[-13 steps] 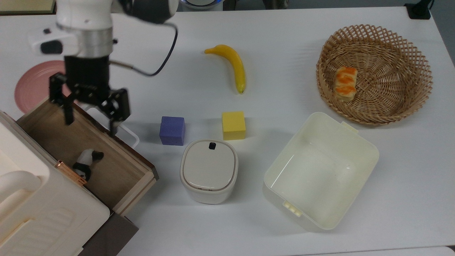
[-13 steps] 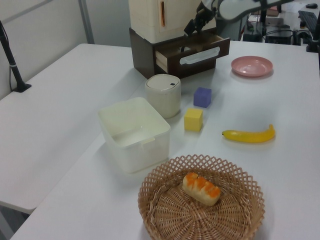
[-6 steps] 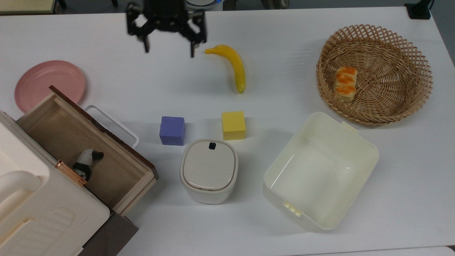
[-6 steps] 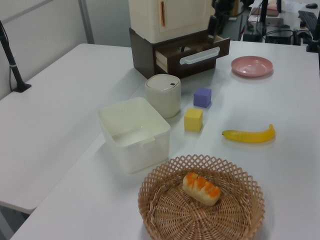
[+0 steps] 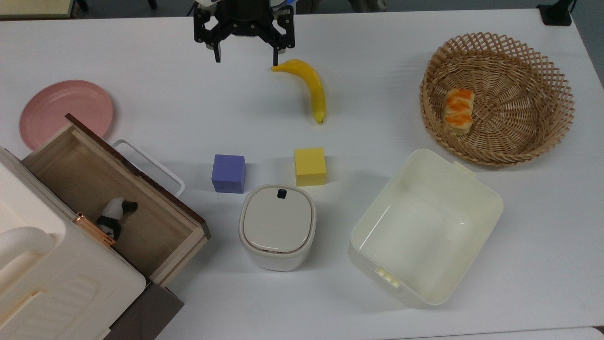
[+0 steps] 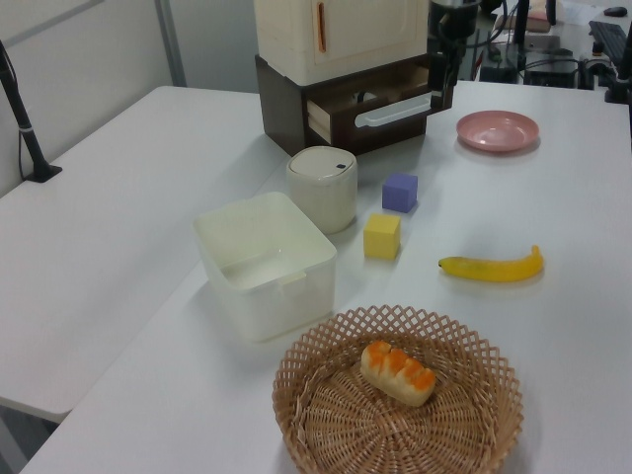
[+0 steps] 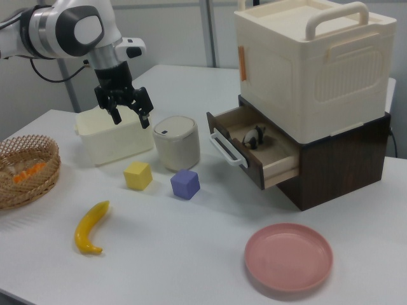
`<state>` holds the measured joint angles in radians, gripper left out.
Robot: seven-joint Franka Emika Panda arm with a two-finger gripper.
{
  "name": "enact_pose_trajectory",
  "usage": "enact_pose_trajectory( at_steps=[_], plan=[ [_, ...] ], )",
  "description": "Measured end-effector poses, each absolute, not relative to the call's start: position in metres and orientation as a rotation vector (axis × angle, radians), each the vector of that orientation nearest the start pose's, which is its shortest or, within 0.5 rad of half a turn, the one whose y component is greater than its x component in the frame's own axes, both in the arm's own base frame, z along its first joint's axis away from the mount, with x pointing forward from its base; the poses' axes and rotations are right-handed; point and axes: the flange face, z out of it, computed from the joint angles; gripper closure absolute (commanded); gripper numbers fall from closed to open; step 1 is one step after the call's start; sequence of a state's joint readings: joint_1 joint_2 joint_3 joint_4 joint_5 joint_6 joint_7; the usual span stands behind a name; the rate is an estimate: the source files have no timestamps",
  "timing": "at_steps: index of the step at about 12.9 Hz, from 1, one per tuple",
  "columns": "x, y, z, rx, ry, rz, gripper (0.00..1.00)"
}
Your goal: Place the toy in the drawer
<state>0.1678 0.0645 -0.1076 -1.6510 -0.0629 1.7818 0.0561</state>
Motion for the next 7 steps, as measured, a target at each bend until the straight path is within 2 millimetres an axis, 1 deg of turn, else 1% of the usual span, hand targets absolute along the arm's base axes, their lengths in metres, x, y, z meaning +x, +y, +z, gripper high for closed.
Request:
enact_pose_trajectory(
  at_steps=[1, 4, 5, 7],
  plan=[
    [0.586, 0.03, 0.568, -3.198, -0.026, -0.108, 0.0],
    [0.58, 0.013, 0.579, -3.123, 0.038, -0.128, 0.0],
    [0.579, 0.01, 0.581, -3.115, 0.048, -0.132, 0.0],
    [0.579, 0.011, 0.581, -3.113, 0.045, -0.131, 0.0]
  ],
)
